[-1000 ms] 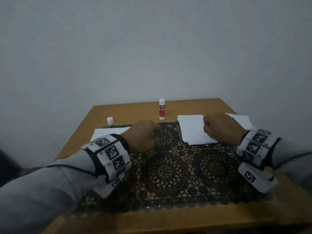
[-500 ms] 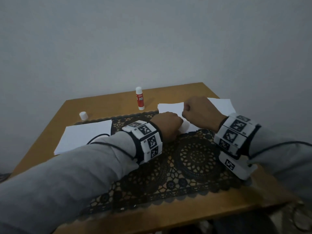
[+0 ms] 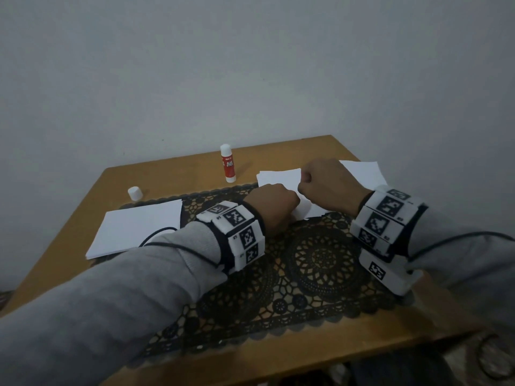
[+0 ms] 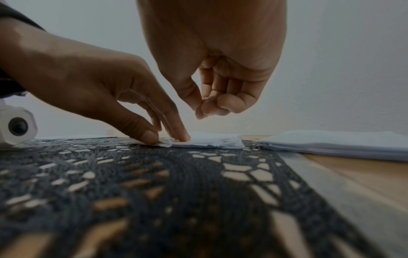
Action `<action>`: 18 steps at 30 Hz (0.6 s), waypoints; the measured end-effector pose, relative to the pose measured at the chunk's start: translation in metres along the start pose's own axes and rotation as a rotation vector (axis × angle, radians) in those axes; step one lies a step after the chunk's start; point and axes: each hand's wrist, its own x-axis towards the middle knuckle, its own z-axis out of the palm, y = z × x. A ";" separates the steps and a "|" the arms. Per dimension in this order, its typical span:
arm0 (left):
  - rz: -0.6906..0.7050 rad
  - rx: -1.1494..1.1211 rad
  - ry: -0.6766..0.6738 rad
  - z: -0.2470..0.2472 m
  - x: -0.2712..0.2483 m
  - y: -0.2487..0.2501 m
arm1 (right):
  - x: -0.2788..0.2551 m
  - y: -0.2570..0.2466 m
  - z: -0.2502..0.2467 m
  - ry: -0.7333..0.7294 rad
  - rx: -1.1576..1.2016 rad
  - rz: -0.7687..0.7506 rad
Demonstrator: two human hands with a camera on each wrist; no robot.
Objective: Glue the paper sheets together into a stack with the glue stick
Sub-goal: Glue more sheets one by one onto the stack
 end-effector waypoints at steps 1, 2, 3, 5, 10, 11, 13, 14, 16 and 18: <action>-0.007 -0.004 0.009 0.000 -0.001 0.000 | 0.000 0.000 0.000 0.003 0.000 0.001; -0.012 -0.009 0.018 -0.001 -0.002 -0.001 | 0.000 0.000 0.000 0.008 0.001 0.003; -0.012 -0.021 0.028 -0.001 -0.003 -0.001 | 0.000 0.000 -0.001 0.015 0.003 0.006; -0.001 -0.038 0.047 -0.001 -0.003 -0.002 | -0.001 -0.001 -0.002 0.035 0.006 0.013; -0.003 -0.037 0.058 -0.004 -0.003 -0.002 | -0.001 -0.002 -0.003 0.057 0.004 0.008; -0.007 -0.039 0.063 -0.004 -0.003 -0.001 | -0.001 -0.002 -0.003 0.060 0.005 0.008; -0.009 -0.039 0.075 -0.005 -0.003 -0.001 | 0.000 -0.001 -0.003 0.064 0.004 0.009; -0.012 -0.037 0.080 -0.005 -0.004 -0.001 | 0.001 -0.001 -0.003 0.066 0.002 0.008; -0.016 -0.044 0.098 -0.006 -0.006 -0.001 | 0.001 0.000 -0.002 0.072 0.000 0.004; -0.028 -0.067 0.123 -0.008 -0.007 -0.003 | 0.002 0.001 -0.002 0.081 -0.003 0.003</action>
